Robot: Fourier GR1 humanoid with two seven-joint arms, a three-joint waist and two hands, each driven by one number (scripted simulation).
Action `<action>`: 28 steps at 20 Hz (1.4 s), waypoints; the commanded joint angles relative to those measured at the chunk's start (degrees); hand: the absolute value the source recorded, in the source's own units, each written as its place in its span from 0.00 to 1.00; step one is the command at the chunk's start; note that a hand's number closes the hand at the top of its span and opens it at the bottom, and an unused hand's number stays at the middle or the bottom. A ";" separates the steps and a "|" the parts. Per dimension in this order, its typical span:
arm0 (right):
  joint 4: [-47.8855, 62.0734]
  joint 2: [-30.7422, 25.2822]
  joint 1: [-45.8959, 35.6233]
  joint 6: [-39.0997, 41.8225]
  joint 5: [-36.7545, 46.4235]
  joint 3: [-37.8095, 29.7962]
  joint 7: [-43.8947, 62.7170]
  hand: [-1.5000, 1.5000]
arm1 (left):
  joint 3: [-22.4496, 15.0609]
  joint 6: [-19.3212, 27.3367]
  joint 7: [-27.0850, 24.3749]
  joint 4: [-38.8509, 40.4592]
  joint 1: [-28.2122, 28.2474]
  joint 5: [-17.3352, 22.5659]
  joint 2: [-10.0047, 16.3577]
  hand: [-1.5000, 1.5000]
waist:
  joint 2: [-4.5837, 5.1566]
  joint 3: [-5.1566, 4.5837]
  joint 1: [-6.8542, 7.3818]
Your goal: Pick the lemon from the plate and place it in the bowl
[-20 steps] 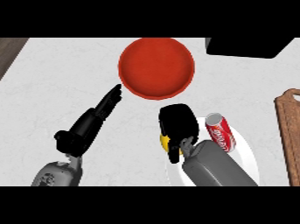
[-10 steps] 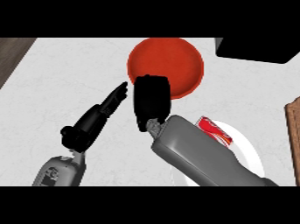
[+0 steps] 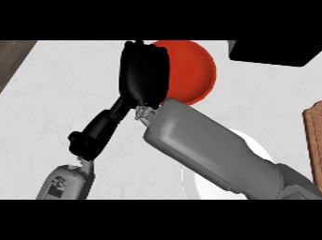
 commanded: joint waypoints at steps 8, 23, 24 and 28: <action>20.37 0.40 -9.48 -12.58 0.06 2.06 6.42 1.00 | 2.66 0.08 -0.49 0.94 -0.68 0.29 1.23 0.50 | 0.08 -0.04 -2.38; 37.50 0.42 -5.84 -12.40 -15.43 -13.67 -12.58 0.00 | 2.71 0.43 -0.45 -2.93 3.17 0.02 1.72 0.50 | 0.29 0.16 -3.28; 39.11 0.42 -7.38 -12.22 -16.70 -14.25 -14.49 0.00 | 1.22 0.73 -0.07 -1.81 1.60 -0.75 0.27 0.50 | 0.70 0.14 -2.59; 41.56 0.42 -5.88 -18.03 -17.29 -15.30 -25.98 0.00 | 1.52 1.08 -1.30 0.41 1.38 -1.33 -0.10 0.50 | 0.62 0.12 -3.29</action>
